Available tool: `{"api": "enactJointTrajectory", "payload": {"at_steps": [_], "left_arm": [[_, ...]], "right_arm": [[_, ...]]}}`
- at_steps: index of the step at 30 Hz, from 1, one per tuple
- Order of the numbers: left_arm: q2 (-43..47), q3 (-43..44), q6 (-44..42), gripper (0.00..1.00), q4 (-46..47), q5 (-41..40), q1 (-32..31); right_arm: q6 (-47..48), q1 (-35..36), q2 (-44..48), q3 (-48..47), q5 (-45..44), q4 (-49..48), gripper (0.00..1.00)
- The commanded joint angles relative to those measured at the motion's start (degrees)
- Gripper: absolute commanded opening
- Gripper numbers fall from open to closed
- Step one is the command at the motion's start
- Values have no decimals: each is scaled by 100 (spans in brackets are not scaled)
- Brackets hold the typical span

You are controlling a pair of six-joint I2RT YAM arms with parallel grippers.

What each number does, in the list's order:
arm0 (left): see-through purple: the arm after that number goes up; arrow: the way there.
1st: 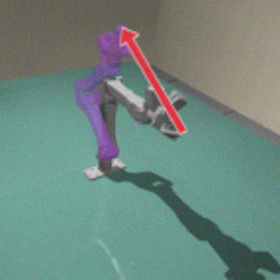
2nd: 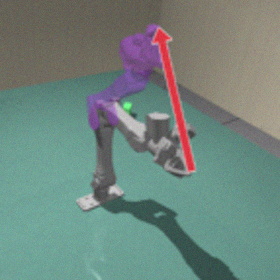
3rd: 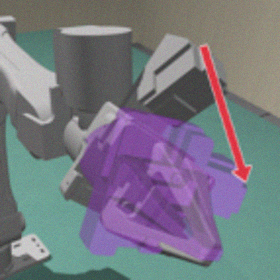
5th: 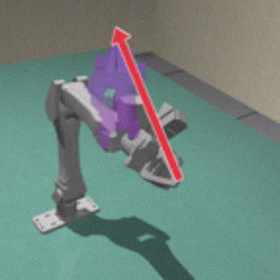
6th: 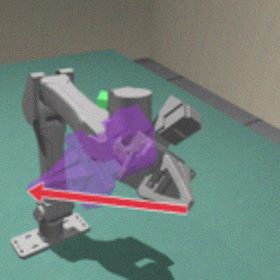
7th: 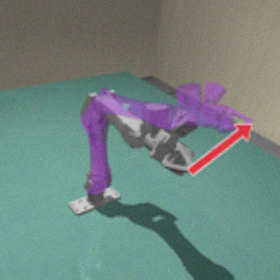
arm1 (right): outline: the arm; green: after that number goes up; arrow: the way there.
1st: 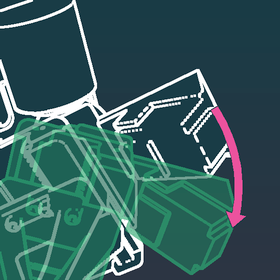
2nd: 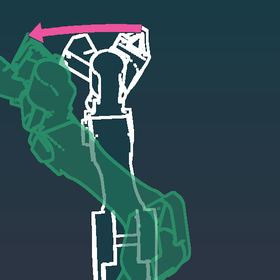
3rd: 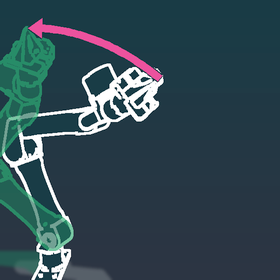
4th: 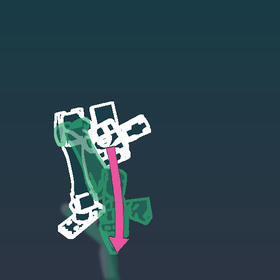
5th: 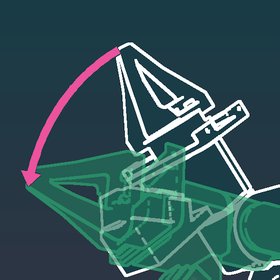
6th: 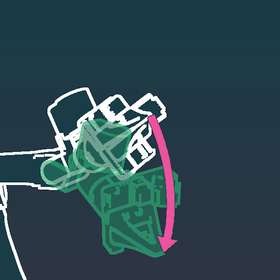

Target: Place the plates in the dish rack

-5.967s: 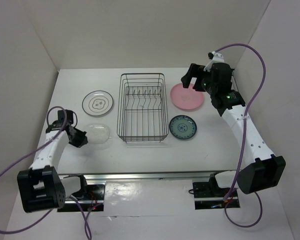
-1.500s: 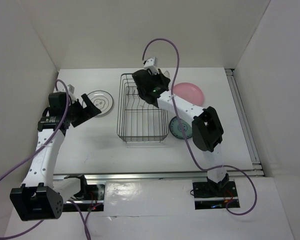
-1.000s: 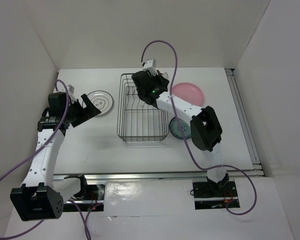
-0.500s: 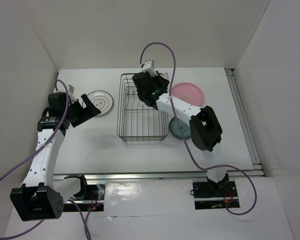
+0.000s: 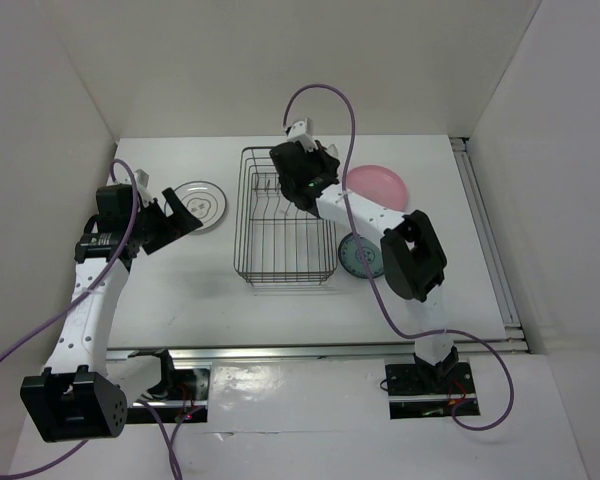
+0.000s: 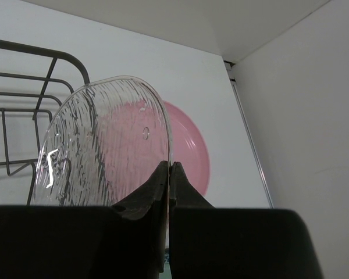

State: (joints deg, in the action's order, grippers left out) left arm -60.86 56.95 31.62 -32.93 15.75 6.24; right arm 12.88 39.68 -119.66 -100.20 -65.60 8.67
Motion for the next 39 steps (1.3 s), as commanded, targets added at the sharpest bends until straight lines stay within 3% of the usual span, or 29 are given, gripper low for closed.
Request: {"api": "enactJointTrajectory", "payload": {"at_steps": [1,14,24,39], "left_arm": [[118,-17,-103,99,208,113,35],[66,-17,-103,99,208,165,35],[66,-70,-103,99,208,218,88],[66,-70,-103,99,208,271,88]], "right_arm": [[-136,-66,320,28,275,214,0],[101,-224,513,326,549,-5,0],[-128,48,162,-324,426,425,0],[838,101,276,255,74,-462,0]]}}
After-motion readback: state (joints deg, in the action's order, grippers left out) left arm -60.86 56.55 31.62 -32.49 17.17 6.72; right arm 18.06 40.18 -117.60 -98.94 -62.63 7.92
